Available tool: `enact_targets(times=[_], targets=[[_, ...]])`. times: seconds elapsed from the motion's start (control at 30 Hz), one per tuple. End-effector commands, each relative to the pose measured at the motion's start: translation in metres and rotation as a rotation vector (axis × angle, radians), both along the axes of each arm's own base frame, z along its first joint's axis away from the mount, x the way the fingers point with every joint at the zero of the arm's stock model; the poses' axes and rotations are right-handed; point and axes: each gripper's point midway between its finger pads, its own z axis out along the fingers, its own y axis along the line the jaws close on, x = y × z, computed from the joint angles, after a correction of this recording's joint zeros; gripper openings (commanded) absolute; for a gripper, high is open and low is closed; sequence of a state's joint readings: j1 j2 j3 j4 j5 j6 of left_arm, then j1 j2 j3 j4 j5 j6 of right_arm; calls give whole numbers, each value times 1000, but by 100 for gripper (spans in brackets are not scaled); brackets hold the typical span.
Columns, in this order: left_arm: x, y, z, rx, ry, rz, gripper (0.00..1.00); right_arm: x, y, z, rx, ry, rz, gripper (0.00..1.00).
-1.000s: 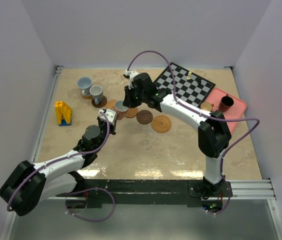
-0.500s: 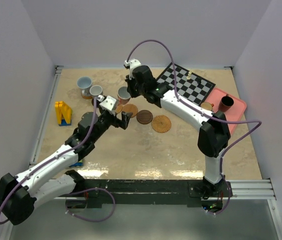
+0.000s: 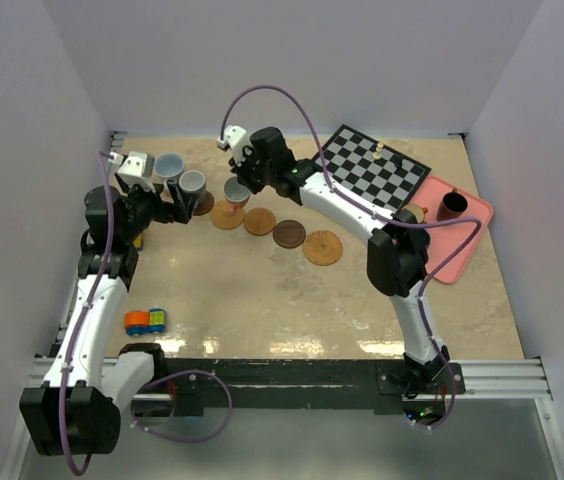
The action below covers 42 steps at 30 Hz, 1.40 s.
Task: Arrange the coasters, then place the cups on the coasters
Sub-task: Place the cup on the coaster.
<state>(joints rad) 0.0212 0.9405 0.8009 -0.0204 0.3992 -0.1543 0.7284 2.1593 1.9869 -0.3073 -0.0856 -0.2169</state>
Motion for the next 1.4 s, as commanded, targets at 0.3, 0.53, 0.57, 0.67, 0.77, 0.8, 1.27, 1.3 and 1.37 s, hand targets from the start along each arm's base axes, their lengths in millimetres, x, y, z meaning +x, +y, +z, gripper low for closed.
enact_targets(times=[0.3, 0.53, 0.57, 0.67, 0.77, 0.8, 1.27, 1.3, 1.37], targets=[[27, 16, -22, -12, 89, 58, 99, 4, 40, 15, -39, -97, 279, 0], [26, 22, -24, 3, 85, 86, 99, 6, 52, 5, -12, -82, 311, 0], [26, 22, -25, 3, 88, 86, 99, 7, 53, 3, -12, -80, 314, 0], [26, 21, -28, 1, 95, 79, 99, 8, 55, 0, -13, -80, 322, 0], [25, 20, -29, -2, 100, 75, 99, 7, 57, -2, -20, -77, 338, 0], [25, 19, -28, -3, 97, 69, 99, 7, 57, -7, -25, -70, 342, 0], [25, 16, -30, -13, 106, 45, 99, 12, 60, -22, -44, -68, 350, 0], [24, 16, -32, -13, 109, 45, 99, 12, 61, -23, -44, -70, 350, 0], [24, 16, -31, -14, 106, 44, 99, 13, 62, -24, -42, -71, 352, 0]])
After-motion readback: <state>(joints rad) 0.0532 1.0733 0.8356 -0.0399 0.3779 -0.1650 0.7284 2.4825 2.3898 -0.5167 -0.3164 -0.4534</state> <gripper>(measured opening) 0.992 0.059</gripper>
